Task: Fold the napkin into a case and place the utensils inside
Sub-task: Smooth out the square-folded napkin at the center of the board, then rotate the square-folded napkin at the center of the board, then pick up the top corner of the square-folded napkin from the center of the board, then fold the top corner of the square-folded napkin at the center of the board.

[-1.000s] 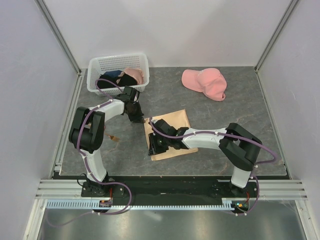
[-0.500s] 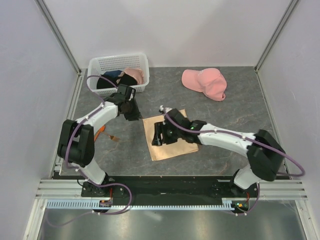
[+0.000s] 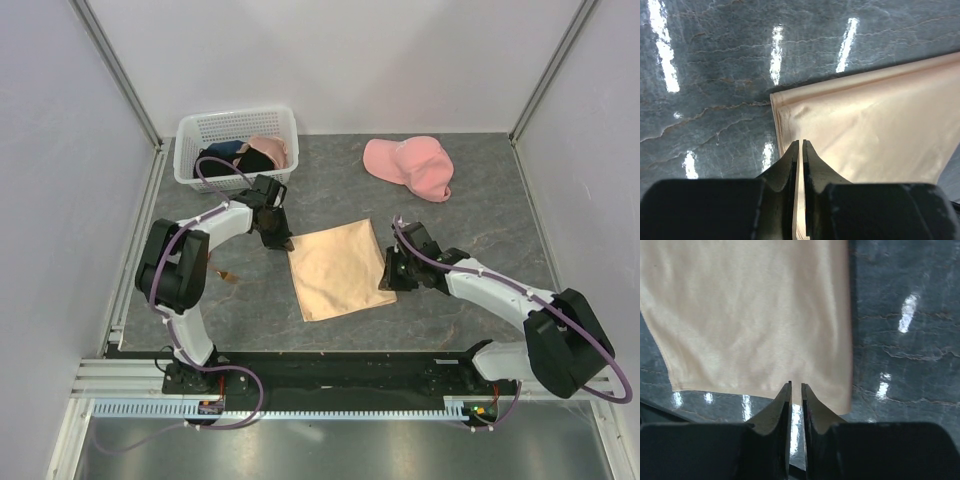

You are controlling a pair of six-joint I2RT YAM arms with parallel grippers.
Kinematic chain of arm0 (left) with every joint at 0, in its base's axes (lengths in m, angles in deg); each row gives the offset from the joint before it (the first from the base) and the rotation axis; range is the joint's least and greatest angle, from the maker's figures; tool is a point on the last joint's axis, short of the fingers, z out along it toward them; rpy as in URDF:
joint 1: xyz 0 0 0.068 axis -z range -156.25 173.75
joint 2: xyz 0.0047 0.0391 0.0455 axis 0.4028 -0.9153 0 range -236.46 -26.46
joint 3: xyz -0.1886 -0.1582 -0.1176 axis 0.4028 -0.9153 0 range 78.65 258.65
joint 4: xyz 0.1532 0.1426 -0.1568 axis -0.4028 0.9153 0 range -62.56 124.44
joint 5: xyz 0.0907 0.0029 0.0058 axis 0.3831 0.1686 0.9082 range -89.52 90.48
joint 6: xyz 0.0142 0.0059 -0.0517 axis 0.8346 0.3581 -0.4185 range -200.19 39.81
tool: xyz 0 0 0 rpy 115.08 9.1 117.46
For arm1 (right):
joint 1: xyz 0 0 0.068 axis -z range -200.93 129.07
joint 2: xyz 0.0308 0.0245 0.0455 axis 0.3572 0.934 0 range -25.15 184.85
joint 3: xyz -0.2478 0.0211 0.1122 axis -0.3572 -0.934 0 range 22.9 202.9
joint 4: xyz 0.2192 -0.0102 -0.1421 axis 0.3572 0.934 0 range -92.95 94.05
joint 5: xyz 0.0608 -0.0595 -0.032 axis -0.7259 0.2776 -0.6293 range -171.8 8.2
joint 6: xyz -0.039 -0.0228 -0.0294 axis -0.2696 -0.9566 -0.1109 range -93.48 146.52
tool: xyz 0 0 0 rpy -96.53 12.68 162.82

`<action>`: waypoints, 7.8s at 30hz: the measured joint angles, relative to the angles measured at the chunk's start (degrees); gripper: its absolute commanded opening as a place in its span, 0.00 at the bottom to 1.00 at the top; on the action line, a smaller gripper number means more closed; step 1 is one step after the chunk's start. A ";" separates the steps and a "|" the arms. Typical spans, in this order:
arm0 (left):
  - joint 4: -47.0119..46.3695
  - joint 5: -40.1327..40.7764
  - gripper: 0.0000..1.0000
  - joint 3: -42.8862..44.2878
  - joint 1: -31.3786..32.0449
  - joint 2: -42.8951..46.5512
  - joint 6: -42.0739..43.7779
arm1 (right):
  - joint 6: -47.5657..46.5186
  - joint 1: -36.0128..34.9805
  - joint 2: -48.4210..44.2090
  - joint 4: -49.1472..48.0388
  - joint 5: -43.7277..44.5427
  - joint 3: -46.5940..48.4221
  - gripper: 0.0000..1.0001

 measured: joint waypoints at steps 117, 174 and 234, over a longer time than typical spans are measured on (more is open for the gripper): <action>-0.17 0.20 0.29 -31.95 24.61 27.34 -11.82 | 5.01 5.14 -9.92 8.46 -3.30 -10.21 0.46; -8.87 -4.09 0.05 -40.70 23.98 34.32 -16.28 | 6.49 0.55 -3.85 2.89 -10.36 -1.88 0.00; -5.33 0.79 0.33 -45.20 24.00 44.39 -21.44 | 7.50 -7.13 48.57 -6.62 -14.21 47.52 0.27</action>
